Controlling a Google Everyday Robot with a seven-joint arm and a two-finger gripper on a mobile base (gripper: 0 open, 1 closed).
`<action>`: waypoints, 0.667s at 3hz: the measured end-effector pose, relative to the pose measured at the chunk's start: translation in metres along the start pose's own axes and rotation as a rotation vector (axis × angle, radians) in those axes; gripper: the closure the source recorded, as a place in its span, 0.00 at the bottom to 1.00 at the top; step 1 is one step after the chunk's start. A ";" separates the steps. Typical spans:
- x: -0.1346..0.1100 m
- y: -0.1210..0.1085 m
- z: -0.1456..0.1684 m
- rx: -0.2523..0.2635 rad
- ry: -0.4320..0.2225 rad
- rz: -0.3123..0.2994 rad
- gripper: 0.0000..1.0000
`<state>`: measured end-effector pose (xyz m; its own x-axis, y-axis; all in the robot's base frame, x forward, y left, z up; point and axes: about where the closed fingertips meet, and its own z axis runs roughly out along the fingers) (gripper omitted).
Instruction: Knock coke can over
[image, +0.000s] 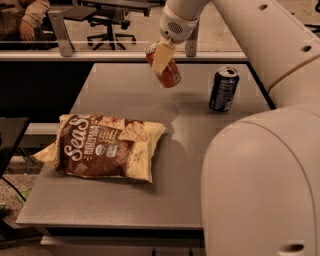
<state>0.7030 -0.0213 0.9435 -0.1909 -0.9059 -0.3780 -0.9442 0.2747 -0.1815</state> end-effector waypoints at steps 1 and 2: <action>0.020 0.013 0.004 -0.066 0.093 -0.049 1.00; 0.034 0.019 0.010 -0.083 0.192 -0.101 0.75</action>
Offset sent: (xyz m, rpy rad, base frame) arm -0.0501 -0.0475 -0.0305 -0.3095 0.2034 0.1230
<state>0.6816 -0.0441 0.9181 -0.1346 -0.9743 -0.1808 -0.9784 0.1596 -0.1314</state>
